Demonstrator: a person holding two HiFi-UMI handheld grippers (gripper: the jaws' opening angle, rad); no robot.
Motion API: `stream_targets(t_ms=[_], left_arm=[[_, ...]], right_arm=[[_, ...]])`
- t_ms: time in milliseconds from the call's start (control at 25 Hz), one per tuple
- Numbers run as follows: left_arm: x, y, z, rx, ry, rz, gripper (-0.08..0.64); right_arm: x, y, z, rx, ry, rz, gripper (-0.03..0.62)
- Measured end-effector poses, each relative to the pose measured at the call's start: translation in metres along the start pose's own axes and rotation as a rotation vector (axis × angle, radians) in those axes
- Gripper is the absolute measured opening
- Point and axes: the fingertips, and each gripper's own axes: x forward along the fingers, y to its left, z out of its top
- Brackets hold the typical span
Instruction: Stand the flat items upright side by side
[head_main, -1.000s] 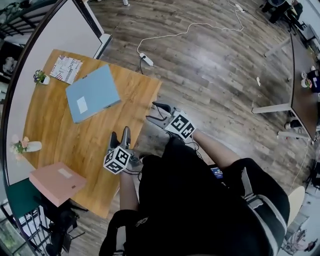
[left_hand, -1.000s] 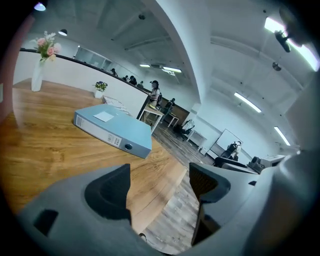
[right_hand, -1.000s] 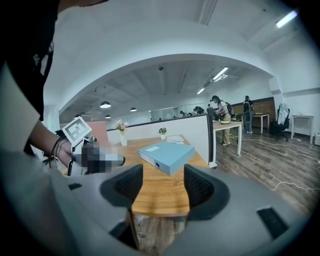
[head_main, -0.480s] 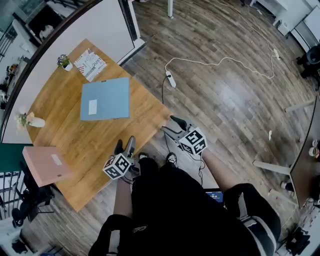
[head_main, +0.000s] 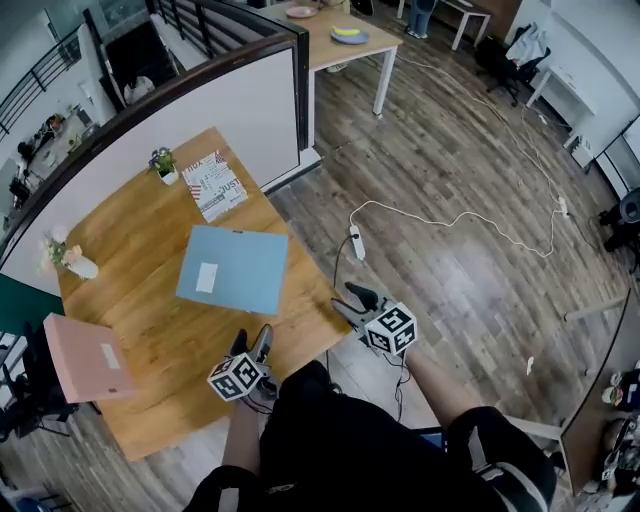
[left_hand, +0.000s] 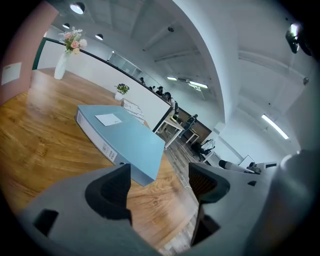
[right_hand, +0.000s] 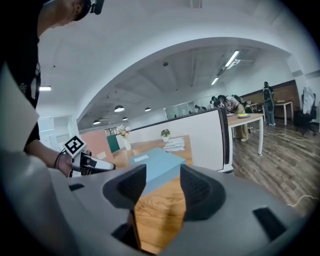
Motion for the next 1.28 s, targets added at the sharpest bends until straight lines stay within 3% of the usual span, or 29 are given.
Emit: stream_targets(t_ms=[160, 400, 520, 680, 800, 960, 1160, 1280], left_arm=[[0.017, 0.02, 0.02, -0.015, 0.007, 0.04, 0.368], [0.036, 0.051, 0.046, -0.1, -0.016, 0.083, 0.371], [0.042, 0.056, 0.056, -0.179, -0.063, 0.102, 0.373], [0.05, 0.057, 0.06, -0.224, -0.095, 0.125, 0.379], [0.046, 0.055, 0.051, -0.259, -0.117, 0.195, 0.379], [0.056, 0.056, 0.064, -0.277, -0.161, 0.263, 0.389], [0.054, 0.049, 0.061, -0.319, -0.205, 0.378, 0.414], [0.062, 0.06, 0.064, -0.331, -0.229, 0.423, 0.416]], right_arm=[[0.039, -0.017, 0.023, -0.033, 0.048, 0.028, 0.232], [0.089, -0.043, 0.05, -0.061, 0.141, 0.064, 0.232], [0.109, -0.05, 0.057, -0.054, 0.214, 0.106, 0.23], [0.134, -0.065, 0.06, -0.085, 0.286, 0.143, 0.152], [0.154, -0.067, 0.059, -0.101, 0.361, 0.238, 0.151], [0.193, -0.078, 0.072, -0.068, 0.387, 0.33, 0.196], [0.225, -0.086, 0.055, -0.107, 0.552, 0.464, 0.224], [0.249, -0.082, 0.044, -0.061, 0.63, 0.519, 0.229]])
